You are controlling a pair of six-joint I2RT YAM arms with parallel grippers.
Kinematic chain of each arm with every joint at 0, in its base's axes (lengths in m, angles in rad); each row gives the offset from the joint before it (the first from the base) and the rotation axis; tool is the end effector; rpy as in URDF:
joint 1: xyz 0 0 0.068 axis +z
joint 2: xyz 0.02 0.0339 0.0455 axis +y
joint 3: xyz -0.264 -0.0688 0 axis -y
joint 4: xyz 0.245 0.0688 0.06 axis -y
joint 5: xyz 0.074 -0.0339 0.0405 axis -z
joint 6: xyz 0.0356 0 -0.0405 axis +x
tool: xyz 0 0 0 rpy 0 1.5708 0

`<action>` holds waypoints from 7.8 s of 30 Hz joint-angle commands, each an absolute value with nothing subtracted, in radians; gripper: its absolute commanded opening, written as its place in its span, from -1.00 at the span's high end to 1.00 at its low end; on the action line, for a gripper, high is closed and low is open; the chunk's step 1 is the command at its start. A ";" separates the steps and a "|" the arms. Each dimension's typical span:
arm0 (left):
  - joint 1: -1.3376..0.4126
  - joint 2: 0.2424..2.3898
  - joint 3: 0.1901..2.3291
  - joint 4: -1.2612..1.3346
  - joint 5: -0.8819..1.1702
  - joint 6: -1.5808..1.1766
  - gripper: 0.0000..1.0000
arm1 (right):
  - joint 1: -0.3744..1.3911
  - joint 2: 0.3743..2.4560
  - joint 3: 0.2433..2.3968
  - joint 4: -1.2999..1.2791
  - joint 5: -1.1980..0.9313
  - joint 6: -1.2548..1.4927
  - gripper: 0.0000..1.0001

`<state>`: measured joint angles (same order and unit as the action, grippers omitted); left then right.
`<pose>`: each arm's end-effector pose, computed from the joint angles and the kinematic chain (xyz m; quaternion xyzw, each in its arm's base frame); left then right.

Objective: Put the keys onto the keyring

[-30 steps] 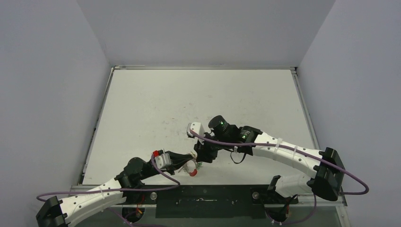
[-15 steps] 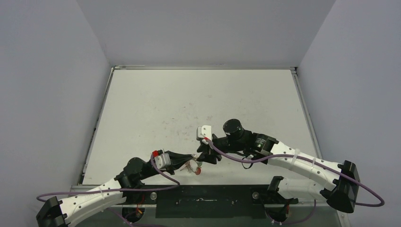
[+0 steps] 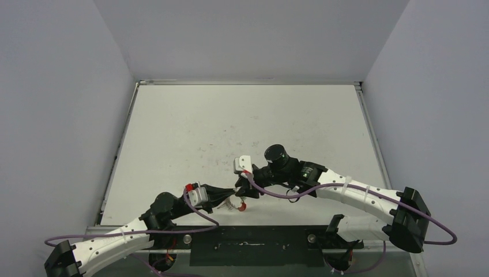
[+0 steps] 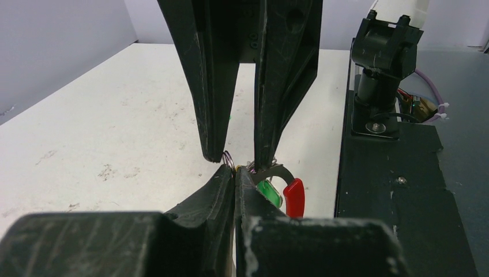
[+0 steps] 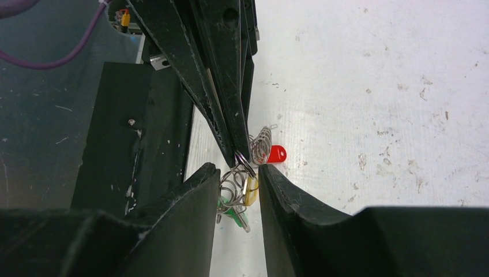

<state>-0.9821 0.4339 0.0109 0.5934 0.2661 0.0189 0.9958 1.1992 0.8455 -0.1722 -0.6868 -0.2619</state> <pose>0.0673 -0.1177 0.1970 0.3955 0.5117 -0.4268 0.6321 0.1238 0.2326 0.2799 -0.6159 0.5611 0.4409 0.3339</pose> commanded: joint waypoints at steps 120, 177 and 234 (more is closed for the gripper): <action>-0.985 0.342 0.246 0.163 0.228 0.148 0.26 | 1.059 1.395 1.272 -0.760 -0.457 -0.268 1.00; -0.986 0.422 0.050 0.685 0.296 0.027 1.00 | 0.959 1.166 1.019 -0.366 -0.718 -0.273 0.13; -0.986 0.542 0.331 0.120 0.329 0.186 0.49 | 1.103 1.469 1.373 -0.824 -0.465 -0.278 1.00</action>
